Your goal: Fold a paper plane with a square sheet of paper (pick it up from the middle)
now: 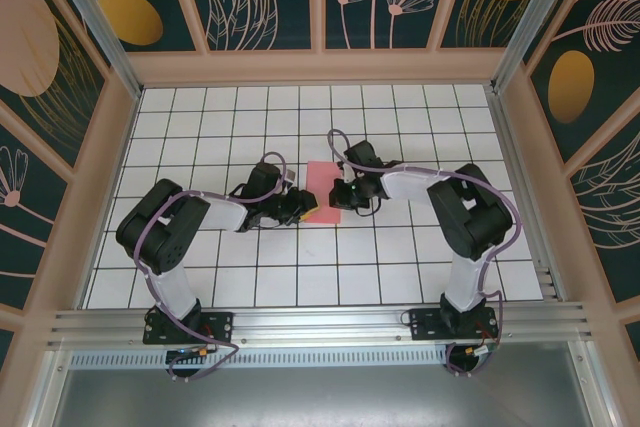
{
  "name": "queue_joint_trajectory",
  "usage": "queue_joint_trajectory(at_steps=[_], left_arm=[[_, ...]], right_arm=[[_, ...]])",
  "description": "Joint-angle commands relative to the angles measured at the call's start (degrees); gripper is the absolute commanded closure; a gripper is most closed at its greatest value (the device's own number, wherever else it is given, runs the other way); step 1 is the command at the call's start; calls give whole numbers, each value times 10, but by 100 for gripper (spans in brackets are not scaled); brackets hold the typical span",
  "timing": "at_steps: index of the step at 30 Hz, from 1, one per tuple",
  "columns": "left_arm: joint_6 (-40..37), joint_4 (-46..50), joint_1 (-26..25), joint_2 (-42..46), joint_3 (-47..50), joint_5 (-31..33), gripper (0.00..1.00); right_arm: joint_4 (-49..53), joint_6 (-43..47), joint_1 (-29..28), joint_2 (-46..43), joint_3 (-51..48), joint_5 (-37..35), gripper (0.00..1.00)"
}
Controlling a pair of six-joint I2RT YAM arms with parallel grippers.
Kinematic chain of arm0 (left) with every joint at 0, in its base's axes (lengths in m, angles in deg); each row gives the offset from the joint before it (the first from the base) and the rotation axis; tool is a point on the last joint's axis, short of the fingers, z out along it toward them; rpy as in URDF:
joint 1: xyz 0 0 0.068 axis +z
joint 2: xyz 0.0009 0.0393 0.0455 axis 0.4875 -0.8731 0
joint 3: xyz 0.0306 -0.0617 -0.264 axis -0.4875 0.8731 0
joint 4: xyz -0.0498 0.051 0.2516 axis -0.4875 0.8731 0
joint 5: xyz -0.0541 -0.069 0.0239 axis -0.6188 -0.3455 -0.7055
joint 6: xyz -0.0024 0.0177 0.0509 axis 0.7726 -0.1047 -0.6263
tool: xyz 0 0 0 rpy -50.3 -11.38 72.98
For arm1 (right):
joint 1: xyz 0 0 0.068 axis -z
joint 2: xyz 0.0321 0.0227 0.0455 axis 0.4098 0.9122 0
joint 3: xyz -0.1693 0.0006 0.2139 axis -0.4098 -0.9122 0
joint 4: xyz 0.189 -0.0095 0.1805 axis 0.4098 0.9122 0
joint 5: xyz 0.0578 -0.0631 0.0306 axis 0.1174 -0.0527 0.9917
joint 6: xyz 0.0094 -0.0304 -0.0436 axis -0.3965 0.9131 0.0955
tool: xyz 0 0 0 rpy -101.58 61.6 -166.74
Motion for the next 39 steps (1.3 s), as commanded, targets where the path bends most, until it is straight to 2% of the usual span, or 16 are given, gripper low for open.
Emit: queue_joint_trajectory(at_steps=[1,10,19,23,28,31,35,39], left_arm=[[12,-37,-1,3,-2,-19,72],[46,-96,-1,-9,-11,-40,65],[33,-73,-1,-42,-47,-20,59],[32,-73,-1,-52,-53,-18,56],[32,-77,-1,-57,-58,-20,48],[31,-78,-1,-57,-59,-21,45],[29,-71,-1,-56,-58,-17,49],[26,-63,-1,-57,-58,-12,61]], right_arm=[[23,-4,-4,9,1,-24,93],[26,4,-6,31,-2,7,92],[-22,-17,19,-16,-32,57,92],[-22,-24,22,-57,-45,45,87],[-21,-28,56,-93,-72,15,79],[-30,-25,62,-103,-81,21,76],[-53,-21,63,-100,-79,58,70],[-76,-20,63,-89,-71,96,66]])
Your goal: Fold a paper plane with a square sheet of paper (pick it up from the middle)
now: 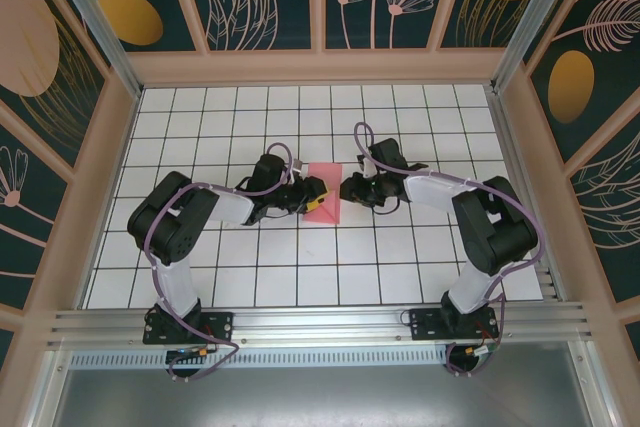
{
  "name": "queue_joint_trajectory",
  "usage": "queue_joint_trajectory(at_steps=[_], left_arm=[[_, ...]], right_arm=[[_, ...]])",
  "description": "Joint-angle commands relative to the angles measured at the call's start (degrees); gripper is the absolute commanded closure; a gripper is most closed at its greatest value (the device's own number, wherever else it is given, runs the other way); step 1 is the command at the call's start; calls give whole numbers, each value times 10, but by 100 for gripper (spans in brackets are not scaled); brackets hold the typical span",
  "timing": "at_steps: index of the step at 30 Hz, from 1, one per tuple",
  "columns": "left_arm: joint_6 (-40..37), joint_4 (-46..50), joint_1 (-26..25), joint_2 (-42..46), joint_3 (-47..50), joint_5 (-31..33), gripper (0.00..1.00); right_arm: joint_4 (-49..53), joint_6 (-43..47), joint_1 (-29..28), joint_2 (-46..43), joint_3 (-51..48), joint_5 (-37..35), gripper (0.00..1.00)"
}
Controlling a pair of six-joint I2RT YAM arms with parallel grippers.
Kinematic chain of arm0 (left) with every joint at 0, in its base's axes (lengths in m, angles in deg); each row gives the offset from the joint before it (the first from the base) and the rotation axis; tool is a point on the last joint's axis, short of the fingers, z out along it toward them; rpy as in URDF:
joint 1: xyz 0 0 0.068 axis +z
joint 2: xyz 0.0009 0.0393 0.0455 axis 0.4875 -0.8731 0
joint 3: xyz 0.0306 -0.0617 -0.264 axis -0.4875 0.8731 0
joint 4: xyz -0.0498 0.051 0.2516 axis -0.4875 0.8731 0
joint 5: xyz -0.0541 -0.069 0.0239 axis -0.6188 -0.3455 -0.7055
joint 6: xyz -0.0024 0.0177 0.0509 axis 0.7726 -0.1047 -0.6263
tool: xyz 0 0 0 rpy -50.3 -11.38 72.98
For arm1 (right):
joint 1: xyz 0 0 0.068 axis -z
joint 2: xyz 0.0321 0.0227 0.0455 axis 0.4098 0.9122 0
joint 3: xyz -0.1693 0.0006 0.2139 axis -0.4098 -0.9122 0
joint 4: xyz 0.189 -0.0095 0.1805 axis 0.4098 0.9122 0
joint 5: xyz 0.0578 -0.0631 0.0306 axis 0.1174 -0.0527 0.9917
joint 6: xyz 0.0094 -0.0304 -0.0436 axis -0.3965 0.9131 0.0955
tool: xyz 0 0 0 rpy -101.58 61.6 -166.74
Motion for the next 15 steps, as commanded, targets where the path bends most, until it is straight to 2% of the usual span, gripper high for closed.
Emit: queue_joint_trajectory(at_steps=[1,5,11,15], left_arm=[[-8,3,-1,-9,-11,9,63],[-11,9,-1,-10,-14,9,70],[-15,20,-1,-12,-19,10,72],[-20,26,-1,-13,-21,10,74]], right_arm=[[-37,1,1,2,1,44,66],[-48,4,1,16,9,57,65],[-53,11,0,46,27,78,67],[-51,15,0,57,35,79,71]])
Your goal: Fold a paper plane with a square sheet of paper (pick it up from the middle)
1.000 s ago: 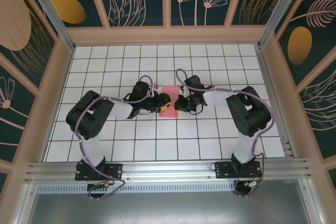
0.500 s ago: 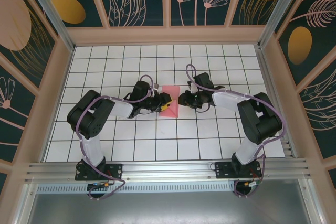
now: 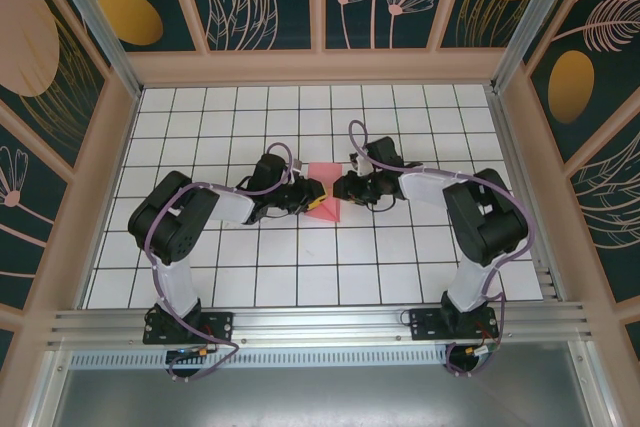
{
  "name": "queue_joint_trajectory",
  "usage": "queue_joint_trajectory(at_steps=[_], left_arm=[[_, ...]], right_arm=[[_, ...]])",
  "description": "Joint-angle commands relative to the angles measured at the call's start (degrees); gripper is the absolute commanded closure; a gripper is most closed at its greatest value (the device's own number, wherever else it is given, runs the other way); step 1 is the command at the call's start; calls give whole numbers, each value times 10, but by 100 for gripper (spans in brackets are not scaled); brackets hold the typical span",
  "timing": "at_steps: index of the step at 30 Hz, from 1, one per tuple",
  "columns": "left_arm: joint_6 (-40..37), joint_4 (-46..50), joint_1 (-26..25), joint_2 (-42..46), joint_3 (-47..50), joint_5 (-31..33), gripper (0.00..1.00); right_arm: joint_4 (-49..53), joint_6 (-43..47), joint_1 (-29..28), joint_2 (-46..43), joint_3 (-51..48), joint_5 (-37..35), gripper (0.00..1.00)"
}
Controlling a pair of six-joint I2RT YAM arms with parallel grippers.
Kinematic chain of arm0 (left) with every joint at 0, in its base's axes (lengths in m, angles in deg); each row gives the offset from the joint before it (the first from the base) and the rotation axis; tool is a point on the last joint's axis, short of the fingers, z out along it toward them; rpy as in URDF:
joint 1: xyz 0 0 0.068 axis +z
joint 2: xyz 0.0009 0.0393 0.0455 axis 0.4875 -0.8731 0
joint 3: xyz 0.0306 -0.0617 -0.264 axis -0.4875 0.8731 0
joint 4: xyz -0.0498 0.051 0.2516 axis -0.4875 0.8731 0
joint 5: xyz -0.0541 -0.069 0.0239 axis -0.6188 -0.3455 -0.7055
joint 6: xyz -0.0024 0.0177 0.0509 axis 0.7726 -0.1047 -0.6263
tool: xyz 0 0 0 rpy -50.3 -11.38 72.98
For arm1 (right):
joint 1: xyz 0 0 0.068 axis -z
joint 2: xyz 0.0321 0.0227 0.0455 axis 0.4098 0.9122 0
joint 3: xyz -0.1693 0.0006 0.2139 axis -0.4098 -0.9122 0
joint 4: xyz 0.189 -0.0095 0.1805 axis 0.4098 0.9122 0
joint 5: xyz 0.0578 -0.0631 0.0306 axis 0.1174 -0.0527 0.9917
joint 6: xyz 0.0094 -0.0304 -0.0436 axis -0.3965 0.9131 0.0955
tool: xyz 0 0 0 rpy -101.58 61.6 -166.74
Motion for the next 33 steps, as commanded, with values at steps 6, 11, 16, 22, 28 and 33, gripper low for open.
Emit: queue_joint_trajectory(at_steps=[6,11,16,22,28,33], left_arm=[[-29,25,-1,-11,-14,2,75],[-33,18,-1,-7,-15,-7,74],[-37,11,-1,-3,-17,-15,73],[-36,4,-1,-10,-28,-24,73],[-38,5,-1,-19,-32,-24,73],[-38,5,-1,-31,-33,-26,74]], right_arm=[[1,11,0,24,16,-4,84],[5,12,0,32,6,-23,87],[7,15,-1,39,6,-36,87],[8,19,-4,48,12,-40,87],[8,20,-6,53,14,-42,87],[11,23,-8,53,16,-45,87]])
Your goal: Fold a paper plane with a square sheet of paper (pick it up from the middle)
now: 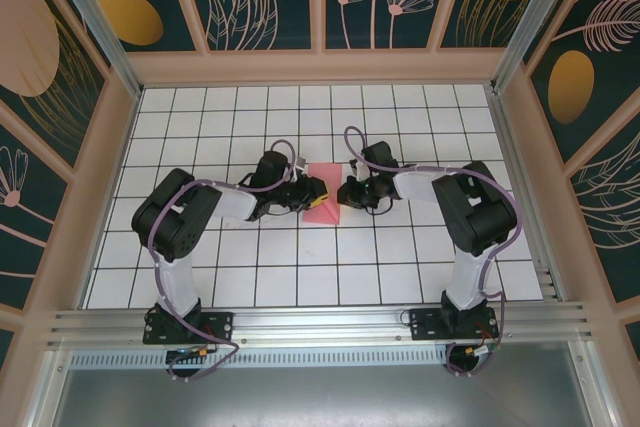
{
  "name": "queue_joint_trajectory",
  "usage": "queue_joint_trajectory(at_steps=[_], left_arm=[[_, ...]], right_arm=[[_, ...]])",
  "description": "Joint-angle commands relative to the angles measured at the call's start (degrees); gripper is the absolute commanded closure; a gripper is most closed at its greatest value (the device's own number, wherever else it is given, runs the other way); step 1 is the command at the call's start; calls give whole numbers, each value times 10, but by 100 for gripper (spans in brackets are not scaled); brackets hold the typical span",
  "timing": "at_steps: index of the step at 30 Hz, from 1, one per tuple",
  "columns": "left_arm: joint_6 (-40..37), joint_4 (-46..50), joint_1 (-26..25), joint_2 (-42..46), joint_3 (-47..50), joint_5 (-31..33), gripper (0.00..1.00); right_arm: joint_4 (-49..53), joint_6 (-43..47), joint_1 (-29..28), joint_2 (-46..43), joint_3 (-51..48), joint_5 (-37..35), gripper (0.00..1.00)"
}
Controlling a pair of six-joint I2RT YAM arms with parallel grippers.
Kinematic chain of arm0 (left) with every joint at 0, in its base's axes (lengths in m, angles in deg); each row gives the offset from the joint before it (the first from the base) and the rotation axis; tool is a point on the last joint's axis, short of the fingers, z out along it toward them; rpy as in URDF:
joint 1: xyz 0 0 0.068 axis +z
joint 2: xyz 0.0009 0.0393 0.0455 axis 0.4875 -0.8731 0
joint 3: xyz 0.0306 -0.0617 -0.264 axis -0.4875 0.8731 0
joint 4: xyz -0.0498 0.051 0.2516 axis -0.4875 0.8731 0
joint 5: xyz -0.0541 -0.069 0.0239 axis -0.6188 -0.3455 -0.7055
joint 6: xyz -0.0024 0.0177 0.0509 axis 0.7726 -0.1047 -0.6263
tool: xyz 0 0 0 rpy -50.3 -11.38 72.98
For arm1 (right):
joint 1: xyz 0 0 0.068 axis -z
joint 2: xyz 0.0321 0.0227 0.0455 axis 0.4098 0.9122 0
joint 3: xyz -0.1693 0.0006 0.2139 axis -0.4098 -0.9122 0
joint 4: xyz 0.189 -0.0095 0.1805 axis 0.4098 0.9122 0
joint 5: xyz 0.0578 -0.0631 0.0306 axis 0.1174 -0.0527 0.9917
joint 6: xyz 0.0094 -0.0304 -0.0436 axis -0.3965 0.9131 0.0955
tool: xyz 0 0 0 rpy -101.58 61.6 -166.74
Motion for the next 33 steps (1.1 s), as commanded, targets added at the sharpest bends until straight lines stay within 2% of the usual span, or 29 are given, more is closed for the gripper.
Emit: queue_joint_trajectory(at_steps=[1,20,33], left_arm=[[-12,-7,-1,-13,-9,-12,74],[-9,-7,-1,-32,-11,-9,74],[-9,-18,-1,12,27,-2,69]], right_arm=[[9,14,-5,8,11,-9,87],[19,21,-6,10,20,-34,88],[23,32,-8,-1,22,-37,88]])
